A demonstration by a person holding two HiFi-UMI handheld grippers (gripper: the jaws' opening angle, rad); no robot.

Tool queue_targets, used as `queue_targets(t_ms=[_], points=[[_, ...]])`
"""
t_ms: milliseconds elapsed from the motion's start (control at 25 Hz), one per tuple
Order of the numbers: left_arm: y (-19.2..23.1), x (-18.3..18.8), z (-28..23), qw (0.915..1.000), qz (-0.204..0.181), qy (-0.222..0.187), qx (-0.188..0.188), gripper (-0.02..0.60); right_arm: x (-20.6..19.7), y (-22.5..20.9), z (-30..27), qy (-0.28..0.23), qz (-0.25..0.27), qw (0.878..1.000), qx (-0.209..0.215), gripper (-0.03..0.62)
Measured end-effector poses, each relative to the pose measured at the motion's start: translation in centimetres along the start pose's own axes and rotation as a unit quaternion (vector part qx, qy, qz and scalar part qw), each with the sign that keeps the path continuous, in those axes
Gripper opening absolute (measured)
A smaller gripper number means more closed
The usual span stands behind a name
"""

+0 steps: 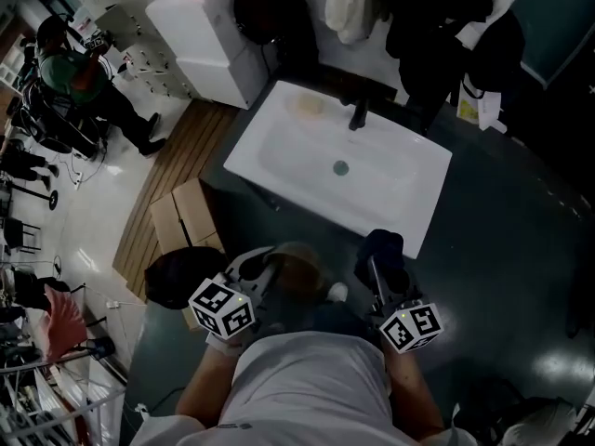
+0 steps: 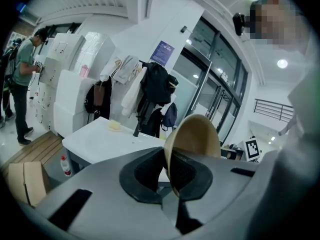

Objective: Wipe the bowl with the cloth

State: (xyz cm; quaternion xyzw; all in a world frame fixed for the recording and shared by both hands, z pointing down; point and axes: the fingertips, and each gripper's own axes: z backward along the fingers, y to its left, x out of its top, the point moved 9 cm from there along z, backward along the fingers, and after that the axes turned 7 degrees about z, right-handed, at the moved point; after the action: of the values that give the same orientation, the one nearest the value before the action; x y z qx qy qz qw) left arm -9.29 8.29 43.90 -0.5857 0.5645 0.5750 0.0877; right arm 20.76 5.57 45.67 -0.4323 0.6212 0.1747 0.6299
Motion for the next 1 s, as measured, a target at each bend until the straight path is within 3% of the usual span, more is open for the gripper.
queue_targets(t_ms=[440,1000], points=[[-2.7,1.1,-7.4,0.9996,-0.008,0.021,-0.019,0.02,2.4,-5.7,0.4,-0.003,-0.004,1.0,0.002,0.083],[-3.4,1.7,-11.0,0.9988,-0.002,0.032,-0.037,0.02,4.1,-6.8,0.8,-0.013,0.017,1.0,0.006,0.083]])
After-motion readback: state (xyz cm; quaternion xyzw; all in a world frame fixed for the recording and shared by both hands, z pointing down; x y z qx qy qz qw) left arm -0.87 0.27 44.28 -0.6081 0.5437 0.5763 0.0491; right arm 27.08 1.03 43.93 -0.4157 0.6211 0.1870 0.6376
